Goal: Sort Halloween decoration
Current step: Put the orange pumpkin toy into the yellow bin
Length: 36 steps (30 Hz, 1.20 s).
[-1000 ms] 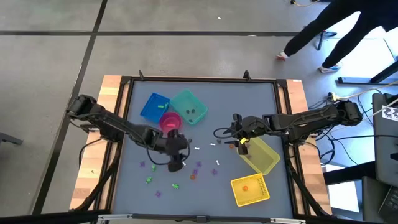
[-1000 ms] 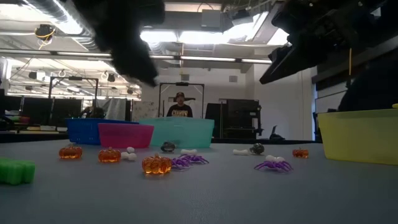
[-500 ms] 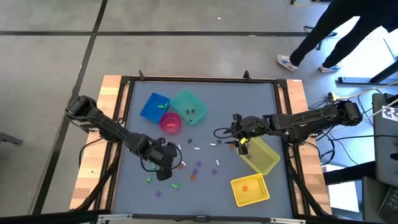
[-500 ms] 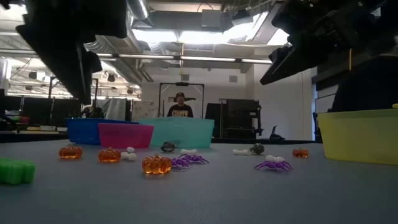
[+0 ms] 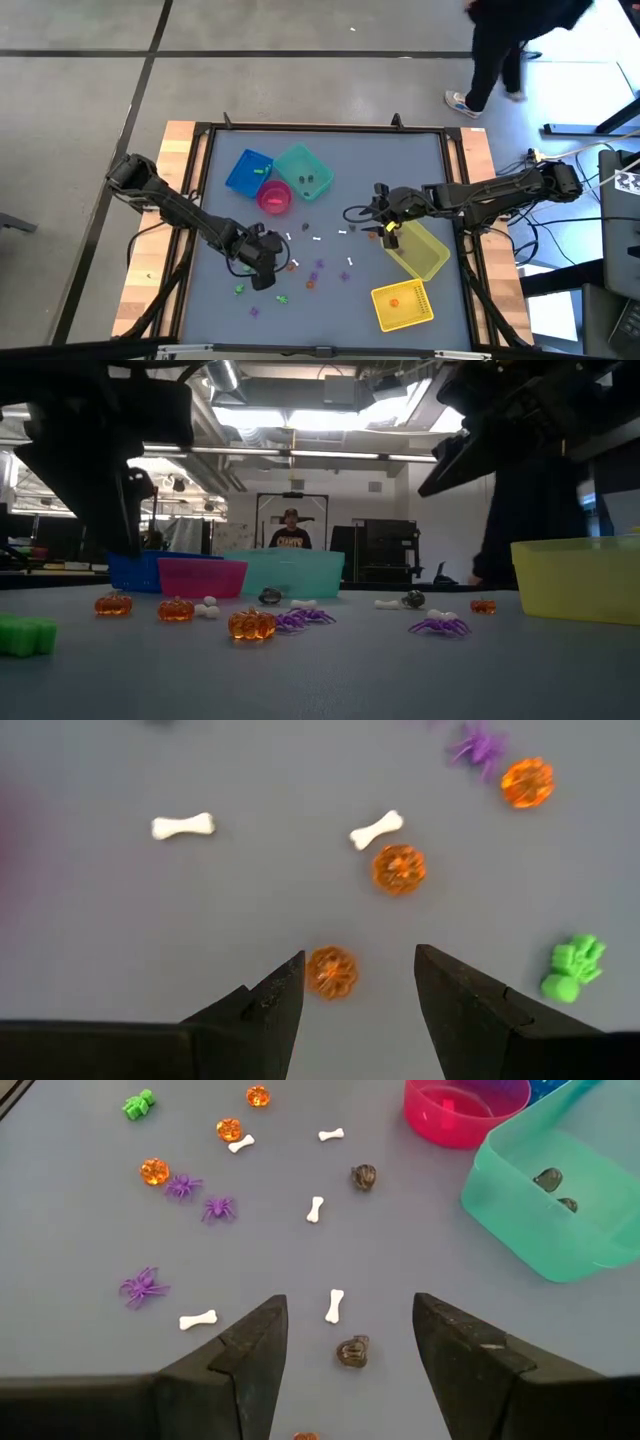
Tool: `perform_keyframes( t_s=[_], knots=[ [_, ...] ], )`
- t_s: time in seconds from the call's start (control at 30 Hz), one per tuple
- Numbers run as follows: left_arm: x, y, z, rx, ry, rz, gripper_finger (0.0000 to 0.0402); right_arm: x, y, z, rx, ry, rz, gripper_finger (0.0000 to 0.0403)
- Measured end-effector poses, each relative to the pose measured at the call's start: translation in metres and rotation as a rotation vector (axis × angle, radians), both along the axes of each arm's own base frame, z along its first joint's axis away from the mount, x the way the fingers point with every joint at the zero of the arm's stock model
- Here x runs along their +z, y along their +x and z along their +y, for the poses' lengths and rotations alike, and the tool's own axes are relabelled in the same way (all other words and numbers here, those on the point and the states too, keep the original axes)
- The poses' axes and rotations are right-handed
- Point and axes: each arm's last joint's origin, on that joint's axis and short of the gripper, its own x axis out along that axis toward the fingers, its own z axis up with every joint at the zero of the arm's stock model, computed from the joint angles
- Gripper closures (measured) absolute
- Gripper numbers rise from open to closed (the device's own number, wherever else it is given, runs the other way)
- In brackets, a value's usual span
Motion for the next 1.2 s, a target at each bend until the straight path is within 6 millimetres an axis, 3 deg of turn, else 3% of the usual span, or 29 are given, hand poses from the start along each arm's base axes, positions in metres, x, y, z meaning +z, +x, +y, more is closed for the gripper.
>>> perform_keyframes(
  t_s=[0.33, 0.77, 1.2],
  knots=[
    [-0.018, -0.009, 0.005, 0.025, -0.011, 0.004, 0.0227, 0.000, 0.000, 0.000, 0.000, 0.000, 0.001, 0.0187],
    [-0.027, -0.014, 0.007, 0.023, -0.018, -0.012, 0.0227, 0.000, 0.000, 0.000, 0.000, 0.000, 0.001, 0.0187],
    [-0.049, -0.010, -0.007, -0.002, 0.022, 0.003, 0.0227, 0.000, 0.000, 0.000, 0.000, 0.000, 0.001, 0.0187]
  ],
)
